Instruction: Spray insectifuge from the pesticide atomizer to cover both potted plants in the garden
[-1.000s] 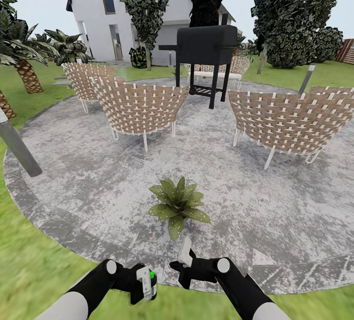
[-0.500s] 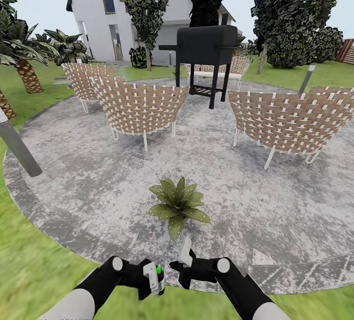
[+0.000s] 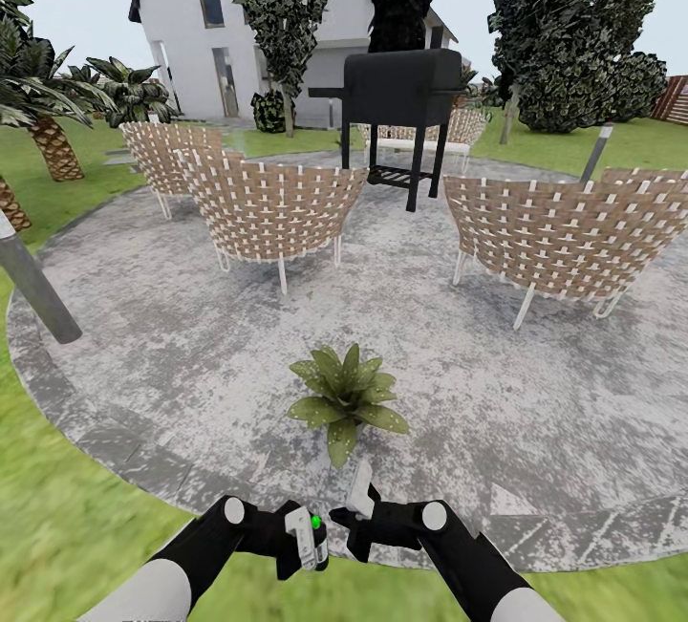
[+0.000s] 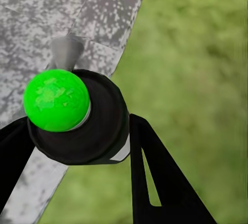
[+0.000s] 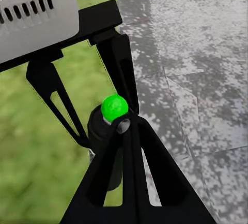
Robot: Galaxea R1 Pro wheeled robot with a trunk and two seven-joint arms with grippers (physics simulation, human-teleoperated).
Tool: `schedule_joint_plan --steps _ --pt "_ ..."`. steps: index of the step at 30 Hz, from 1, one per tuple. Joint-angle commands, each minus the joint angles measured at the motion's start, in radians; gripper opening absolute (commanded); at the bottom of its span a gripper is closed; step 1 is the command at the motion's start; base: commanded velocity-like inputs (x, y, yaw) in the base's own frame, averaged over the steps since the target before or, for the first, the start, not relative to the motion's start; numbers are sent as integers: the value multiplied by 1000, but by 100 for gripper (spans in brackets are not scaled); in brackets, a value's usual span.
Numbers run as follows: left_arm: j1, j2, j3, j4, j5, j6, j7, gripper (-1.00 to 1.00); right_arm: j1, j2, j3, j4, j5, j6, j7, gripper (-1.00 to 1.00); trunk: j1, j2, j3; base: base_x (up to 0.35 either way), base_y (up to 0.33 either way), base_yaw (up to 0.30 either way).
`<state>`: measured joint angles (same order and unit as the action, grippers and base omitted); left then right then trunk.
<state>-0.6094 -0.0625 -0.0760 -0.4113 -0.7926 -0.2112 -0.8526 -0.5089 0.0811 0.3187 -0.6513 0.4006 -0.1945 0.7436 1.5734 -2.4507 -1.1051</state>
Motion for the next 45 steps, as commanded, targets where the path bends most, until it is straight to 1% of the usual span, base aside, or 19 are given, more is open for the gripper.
schedule_joint_plan --steps 1,4,7,10,15,23,27,32,43,45 --pt "-1 0 1 -1 -9 -8 -1 -100 0 0 -1 0 10 -6 0 -100 0 0 -1 0 0 0" --pt "-2 0 1 -1 -8 -9 -2 -100 0 -1 -1 0 11 -6 0 -100 0 0 -1 0 0 0" --pt "-4 0 0 -1 7 -12 -4 -100 0 -2 -3 1 12 -6 0 -100 0 0 -1 0 0 0" --pt "-4 1 -1 -1 11 -12 -36 -100 0 -4 -3 2 13 -6 0 -100 0 0 -1 0 0 0" --pt "-4 0 -1 -1 12 -13 -46 -100 0 -4 -3 2 22 -6 0 -100 0 0 -1 0 0 0" --pt "-4 -3 1 -1 12 -13 -48 -100 0 -6 -3 2 23 -6 0 -100 0 0 -1 0 0 0" --pt "-13 -4 3 -1 13 -13 -48 -100 0 -6 -3 2 23 -6 0 -100 0 0 -1 0 0 0" --pt "-15 -16 1 -1 13 -12 -48 -100 0 -6 -3 2 23 -6 0 -100 0 0 -1 0 0 0" --pt "-15 -17 1 0 13 -13 -48 -100 0 -6 -3 2 23 -6 0 -100 0 0 -1 0 0 0" --pt "-15 -17 1 0 13 -13 -59 -100 0 -6 -3 2 23 -6 0 -100 0 0 -1 0 0 0"
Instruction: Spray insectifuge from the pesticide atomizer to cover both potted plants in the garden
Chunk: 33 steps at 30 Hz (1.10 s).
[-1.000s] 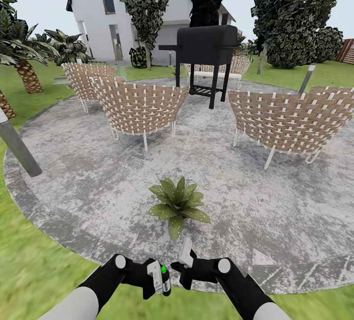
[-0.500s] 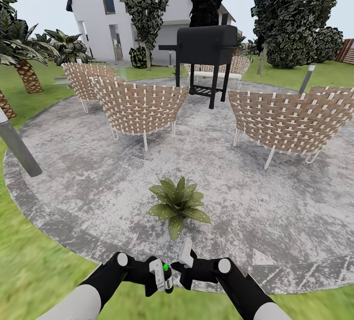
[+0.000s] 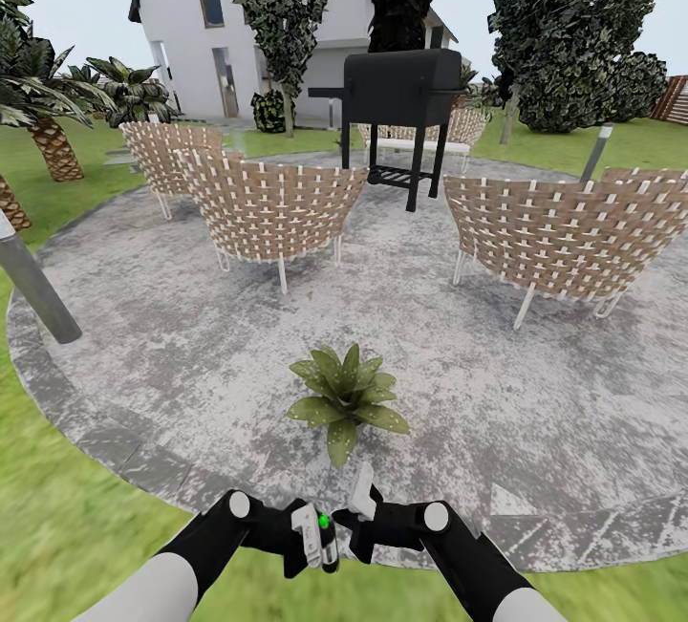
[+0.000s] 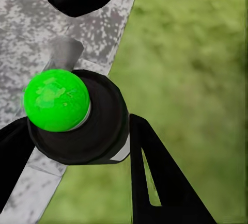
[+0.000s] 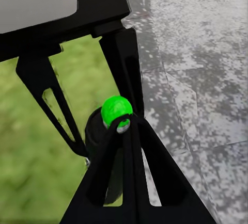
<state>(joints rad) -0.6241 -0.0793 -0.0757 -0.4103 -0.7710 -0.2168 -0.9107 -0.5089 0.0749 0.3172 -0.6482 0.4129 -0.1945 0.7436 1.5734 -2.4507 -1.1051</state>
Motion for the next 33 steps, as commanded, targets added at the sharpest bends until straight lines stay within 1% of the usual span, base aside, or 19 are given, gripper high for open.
schedule_joint_plan --steps 1,4,13,17,20,31,33 --pt "0 0 1 -2 -9 -7 -14 -100 0 0 -1 -1 11 -6 0 -100 0 0 -1 0 0 0" --pt "-1 1 1 -2 -9 -6 -28 -100 0 0 -1 -1 11 -6 0 -100 0 0 -1 0 0 0" --pt "-2 0 1 -2 -7 -1 -28 -100 0 0 -1 -1 11 -6 0 -100 0 0 -1 0 0 0" --pt "-2 1 1 -2 21 -5 -29 -100 0 0 -1 0 11 -6 0 -100 0 0 -1 0 0 0" --pt "-2 0 3 -2 27 -6 -29 -100 0 -1 -1 1 12 -6 0 -100 0 0 -1 0 0 0" --pt "-2 0 2 -1 29 -6 -30 -100 0 -1 -1 1 12 -6 0 -100 0 0 -1 0 0 0" --pt "-1 4 -2 1 22 -4 -27 -100 0 -1 -1 1 12 -6 0 -100 0 0 -1 0 0 0"
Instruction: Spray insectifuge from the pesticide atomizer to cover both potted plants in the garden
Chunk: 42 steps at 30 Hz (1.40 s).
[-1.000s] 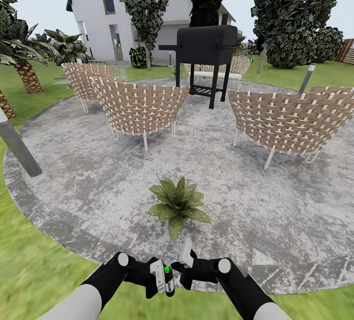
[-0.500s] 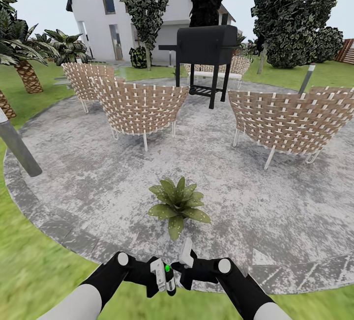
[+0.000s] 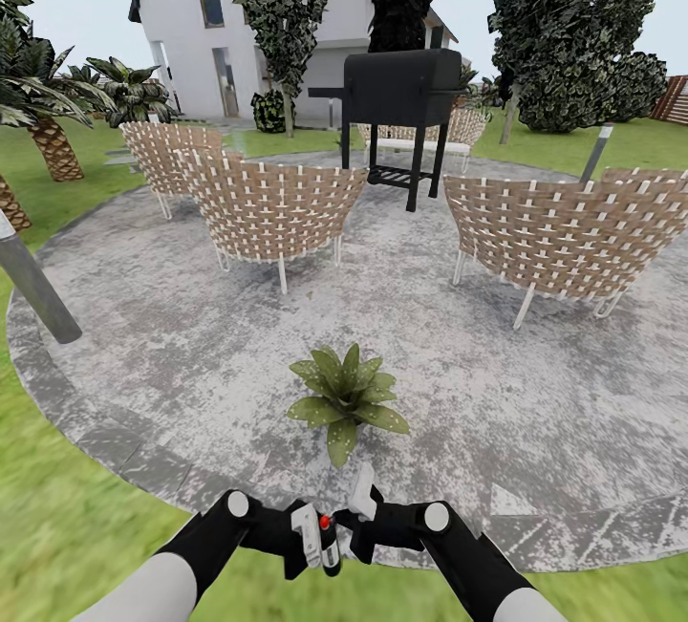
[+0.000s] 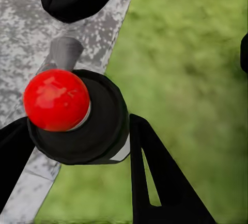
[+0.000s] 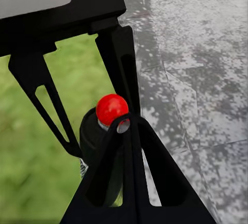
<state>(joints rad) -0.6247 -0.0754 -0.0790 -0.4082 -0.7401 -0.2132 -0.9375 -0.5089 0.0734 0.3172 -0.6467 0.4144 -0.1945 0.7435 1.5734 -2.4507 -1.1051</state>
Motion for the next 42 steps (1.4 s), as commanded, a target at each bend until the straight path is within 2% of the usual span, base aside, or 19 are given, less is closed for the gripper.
schedule_joint_plan --steps 1,4,12,14,17,18,20,22,24,26,28,29,32,34,35,36,38,40,42 --pt "0 4 0 -1 -12 -7 1 -100 0 0 -1 -1 10 -6 0 -100 0 0 -1 0 0 0" --pt "3 31 -3 0 -28 -4 3 -100 0 0 -1 -1 10 -6 0 -100 0 0 -1 0 0 0" --pt "17 189 -4 -1 -109 -3 2 -100 0 0 -1 13 10 -7 0 -100 0 0 -1 0 0 0" --pt "18 238 -4 -1 -116 -4 2 -100 0 -1 -1 20 10 -8 -1 -100 0 0 -1 0 0 0" --pt "19 292 -2 -1 -118 -5 2 -100 0 -2 -1 22 10 -8 -1 -100 0 0 -1 0 0 0" --pt "19 309 1 1 -119 -5 3 -100 0 -4 -2 24 10 -9 -3 100 0 0 -1 0 0 0" --pt "19 315 6 7 -117 1 11 -100 0 -7 -4 32 10 -10 -6 100 0 0 -1 0 0 0" --pt "20 316 9 14 -110 6 50 -100 0 -20 -7 70 9 -12 -19 100 0 0 -1 0 0 0" --pt "21 316 26 17 -99 8 131 -100 0 -46 -9 137 6 -13 -92 100 0 0 -1 0 0 0" --pt "51 311 85 32 -58 8 252 -100 0 -81 -10 254 0 -17 -251 100 0 0 -1 0 0 0" --pt "76 306 155 60 14 3 349 -100 0 -93 -10 357 -16 -38 -383 100 0 0 -1 0 0 0" --pt "86 305 201 83 74 0 399 -100 1 -96 -10 412 -42 -57 -466 100 0 0 -1 0 0 0" --pt "119 308 312 144 259 -9 542 -100 4 -105 -10 565 -187 -138 -755 100 0 0 -1 0 0 0" --pt "162 307 338 151 358 -23 651 -100 7 -107 -10 604 -289 -225 -917 100 0 0 -1 0 0 0" --pt "181 305 343 157 406 -61 710 -100 14 -110 -9 611 -342 -264 -980 100 0 0 -1 0 0 0" --pt "193 302 344 163 438 -93 746 -100 22 -111 -9 613 -380 -287 -1012 100 0 0 -1 0 0 0" --pt "228 288 347 201 512 -174 820 -100 45 -114 -9 617 -494 -350 -1059 100 0 0 -1 0 0 0" --pt "241 283 348 228 543 -202 845 -100 53 -121 -9 619 -563 -378 -1070 100 0 0 -1 0 0 0" --pt "245 282 348 244 555 -211 853 -100 60 -129 -9 620 -591 -387 -1073 100 0 0 -1 0 0 0"
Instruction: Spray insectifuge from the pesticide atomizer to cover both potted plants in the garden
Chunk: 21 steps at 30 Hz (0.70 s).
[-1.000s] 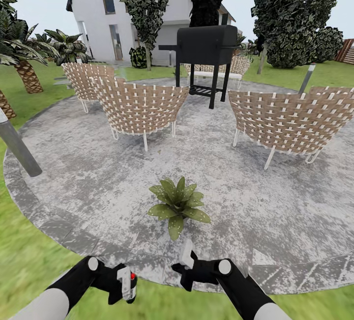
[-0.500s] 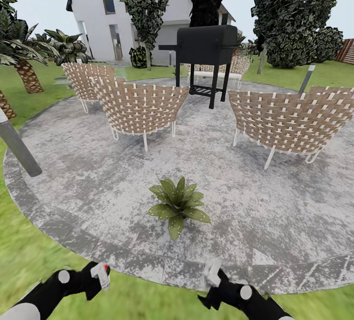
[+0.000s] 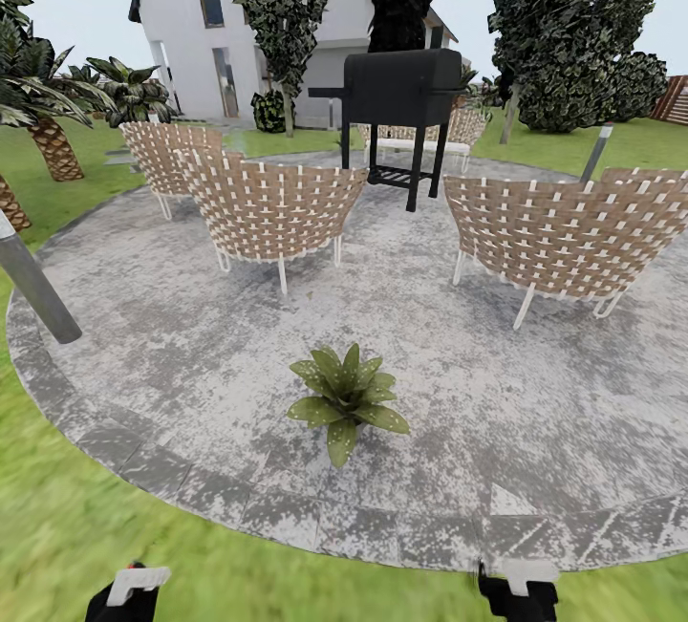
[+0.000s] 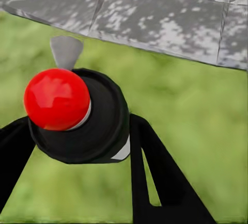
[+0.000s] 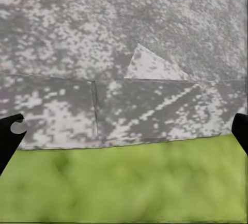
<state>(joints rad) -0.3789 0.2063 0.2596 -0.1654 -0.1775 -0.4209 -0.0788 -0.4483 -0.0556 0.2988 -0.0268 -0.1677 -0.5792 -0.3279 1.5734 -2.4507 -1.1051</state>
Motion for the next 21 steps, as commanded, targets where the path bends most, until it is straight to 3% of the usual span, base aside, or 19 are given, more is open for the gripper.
schedule_joint_plan --steps 1,6,21 --pt "2 0 9 5 -4 -5 -3 -100 3 -1 10 0 -16 -5 -3 100 0 0 -1 0 0 0" --pt "27 -1 9 7 -3 -8 0 -100 7 4 13 1 -20 -4 -2 100 0 0 -1 0 0 0" --pt "29 -2 9 14 0 -9 1 -100 19 15 14 2 -21 2 3 100 0 0 -1 0 0 0"
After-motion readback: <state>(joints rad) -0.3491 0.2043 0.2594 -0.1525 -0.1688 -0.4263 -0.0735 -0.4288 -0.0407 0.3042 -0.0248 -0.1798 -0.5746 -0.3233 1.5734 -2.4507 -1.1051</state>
